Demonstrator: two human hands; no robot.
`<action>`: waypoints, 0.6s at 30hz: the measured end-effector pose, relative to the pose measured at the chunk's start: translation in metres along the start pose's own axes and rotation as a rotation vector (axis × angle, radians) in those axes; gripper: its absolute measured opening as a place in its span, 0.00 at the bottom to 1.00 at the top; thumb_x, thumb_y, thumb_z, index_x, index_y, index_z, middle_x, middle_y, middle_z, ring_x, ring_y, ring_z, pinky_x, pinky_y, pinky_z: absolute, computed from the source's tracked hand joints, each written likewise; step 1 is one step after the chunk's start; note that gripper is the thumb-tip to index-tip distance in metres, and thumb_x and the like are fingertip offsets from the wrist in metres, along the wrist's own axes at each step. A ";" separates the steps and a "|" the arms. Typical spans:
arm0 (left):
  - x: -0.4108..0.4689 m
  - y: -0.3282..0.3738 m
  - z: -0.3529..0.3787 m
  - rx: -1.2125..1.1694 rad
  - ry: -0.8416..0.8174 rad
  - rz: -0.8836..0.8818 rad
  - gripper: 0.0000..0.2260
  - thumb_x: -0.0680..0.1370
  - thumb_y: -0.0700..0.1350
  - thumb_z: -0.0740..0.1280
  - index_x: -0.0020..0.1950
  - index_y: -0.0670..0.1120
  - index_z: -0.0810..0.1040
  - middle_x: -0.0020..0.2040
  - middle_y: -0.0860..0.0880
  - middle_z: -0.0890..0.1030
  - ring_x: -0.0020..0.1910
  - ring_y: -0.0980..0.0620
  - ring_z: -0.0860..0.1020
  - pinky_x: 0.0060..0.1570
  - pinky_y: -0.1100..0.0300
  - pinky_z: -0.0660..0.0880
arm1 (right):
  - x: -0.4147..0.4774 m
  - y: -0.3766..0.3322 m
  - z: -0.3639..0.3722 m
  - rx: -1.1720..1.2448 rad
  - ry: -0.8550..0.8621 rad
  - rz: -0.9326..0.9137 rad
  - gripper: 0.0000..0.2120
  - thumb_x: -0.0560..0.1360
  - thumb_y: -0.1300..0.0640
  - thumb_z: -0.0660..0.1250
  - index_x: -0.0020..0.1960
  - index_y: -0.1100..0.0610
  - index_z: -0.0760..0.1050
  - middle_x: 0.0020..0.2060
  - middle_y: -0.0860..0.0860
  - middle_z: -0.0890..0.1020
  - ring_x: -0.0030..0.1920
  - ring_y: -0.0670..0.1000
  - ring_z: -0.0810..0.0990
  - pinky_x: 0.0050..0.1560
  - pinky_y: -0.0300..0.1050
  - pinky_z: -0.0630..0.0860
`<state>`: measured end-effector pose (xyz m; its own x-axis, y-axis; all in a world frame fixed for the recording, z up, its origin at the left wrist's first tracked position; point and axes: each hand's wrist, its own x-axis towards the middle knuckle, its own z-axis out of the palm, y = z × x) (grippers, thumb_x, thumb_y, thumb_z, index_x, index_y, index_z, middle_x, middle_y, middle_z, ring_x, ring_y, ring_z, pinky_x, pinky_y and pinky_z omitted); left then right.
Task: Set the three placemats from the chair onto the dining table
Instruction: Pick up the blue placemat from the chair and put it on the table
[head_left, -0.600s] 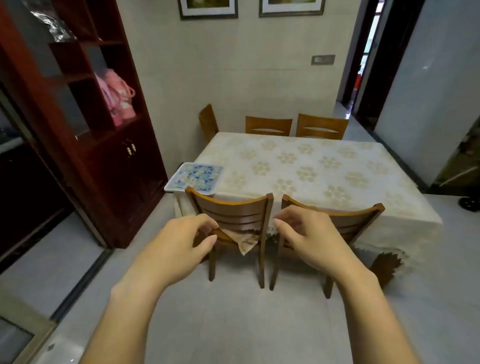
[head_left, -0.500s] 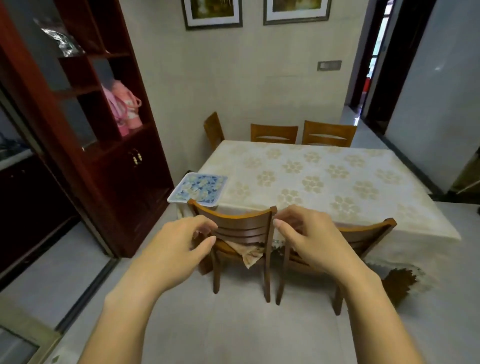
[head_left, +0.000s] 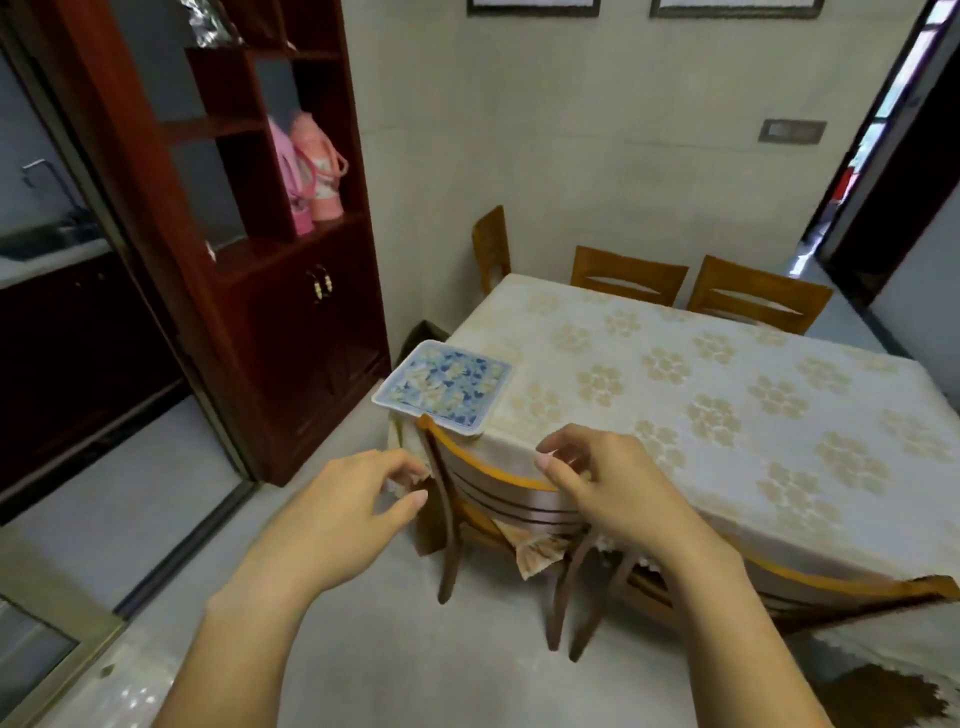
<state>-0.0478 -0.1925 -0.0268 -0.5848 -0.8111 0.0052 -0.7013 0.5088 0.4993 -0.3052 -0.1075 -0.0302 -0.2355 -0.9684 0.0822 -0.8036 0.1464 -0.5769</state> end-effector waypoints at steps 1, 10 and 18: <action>0.011 -0.013 -0.004 -0.008 0.012 -0.028 0.06 0.80 0.54 0.66 0.56 0.59 0.78 0.53 0.63 0.79 0.54 0.62 0.77 0.56 0.61 0.74 | 0.018 -0.007 0.003 -0.036 -0.013 -0.006 0.11 0.80 0.46 0.66 0.58 0.50 0.81 0.44 0.44 0.84 0.45 0.42 0.82 0.51 0.45 0.79; 0.121 -0.117 -0.061 0.130 0.027 -0.212 0.05 0.80 0.55 0.62 0.52 0.57 0.76 0.53 0.57 0.77 0.56 0.51 0.78 0.57 0.51 0.75 | 0.172 -0.053 0.037 -0.313 0.027 0.065 0.13 0.80 0.41 0.62 0.58 0.45 0.78 0.47 0.41 0.85 0.48 0.47 0.83 0.47 0.51 0.81; 0.195 -0.168 -0.046 0.053 -0.147 -0.199 0.02 0.79 0.54 0.66 0.51 0.58 0.75 0.56 0.56 0.81 0.56 0.52 0.79 0.57 0.52 0.77 | 0.236 -0.041 0.069 -0.221 0.022 0.146 0.09 0.80 0.41 0.63 0.52 0.44 0.79 0.41 0.40 0.83 0.44 0.45 0.83 0.45 0.50 0.81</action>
<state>-0.0257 -0.4495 -0.0701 -0.4836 -0.8480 -0.2169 -0.8267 0.3610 0.4316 -0.2902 -0.3559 -0.0436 -0.3680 -0.9293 0.0299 -0.8592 0.3276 -0.3930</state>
